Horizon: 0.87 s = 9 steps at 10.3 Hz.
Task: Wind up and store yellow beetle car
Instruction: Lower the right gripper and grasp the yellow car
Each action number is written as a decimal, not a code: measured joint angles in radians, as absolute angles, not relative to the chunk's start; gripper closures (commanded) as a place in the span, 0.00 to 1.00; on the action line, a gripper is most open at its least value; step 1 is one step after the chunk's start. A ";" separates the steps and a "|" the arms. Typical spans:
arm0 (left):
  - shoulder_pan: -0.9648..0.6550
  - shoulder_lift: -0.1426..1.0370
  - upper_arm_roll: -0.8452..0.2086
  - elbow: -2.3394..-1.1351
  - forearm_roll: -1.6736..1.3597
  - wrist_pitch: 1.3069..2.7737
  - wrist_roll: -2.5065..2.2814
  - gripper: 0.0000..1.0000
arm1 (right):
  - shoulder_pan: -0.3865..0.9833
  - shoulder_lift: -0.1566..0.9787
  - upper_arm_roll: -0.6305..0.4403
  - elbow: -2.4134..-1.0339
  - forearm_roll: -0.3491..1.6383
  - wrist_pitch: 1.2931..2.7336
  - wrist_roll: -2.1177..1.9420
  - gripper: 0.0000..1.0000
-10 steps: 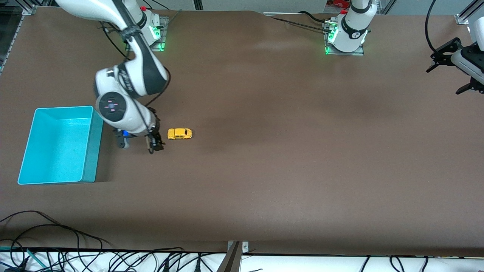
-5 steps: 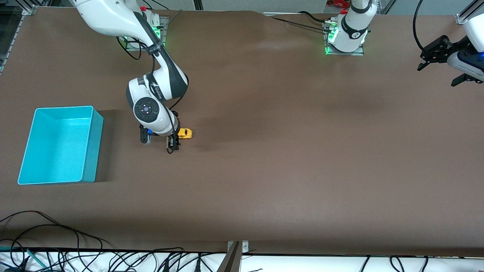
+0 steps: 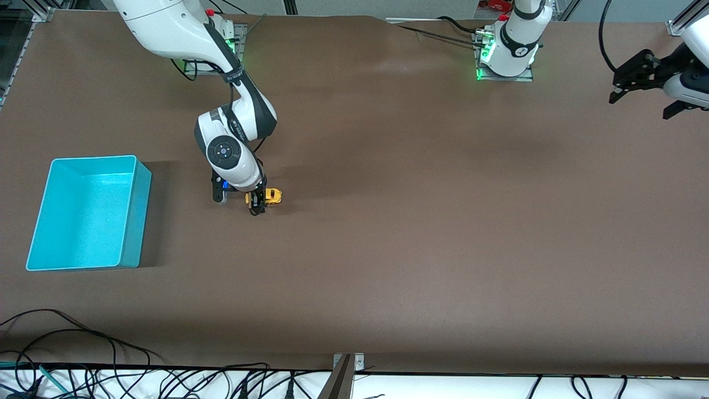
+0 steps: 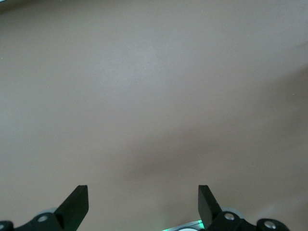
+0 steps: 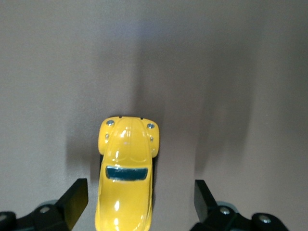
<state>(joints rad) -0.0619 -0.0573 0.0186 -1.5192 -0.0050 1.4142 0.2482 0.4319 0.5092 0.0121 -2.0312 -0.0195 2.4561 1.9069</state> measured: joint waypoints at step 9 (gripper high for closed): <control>-0.061 -0.056 0.018 -1.519 -0.005 1.397 0.128 0.00 | 0.428 0.484 -0.002 -1.836 -0.026 2.179 1.869 0.85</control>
<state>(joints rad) -0.0613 -0.0556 0.0184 -1.5192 -0.0050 1.3968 0.1275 0.4276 0.4839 -0.0021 -1.8365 -0.0260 2.1789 1.8692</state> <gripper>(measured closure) 0.000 0.542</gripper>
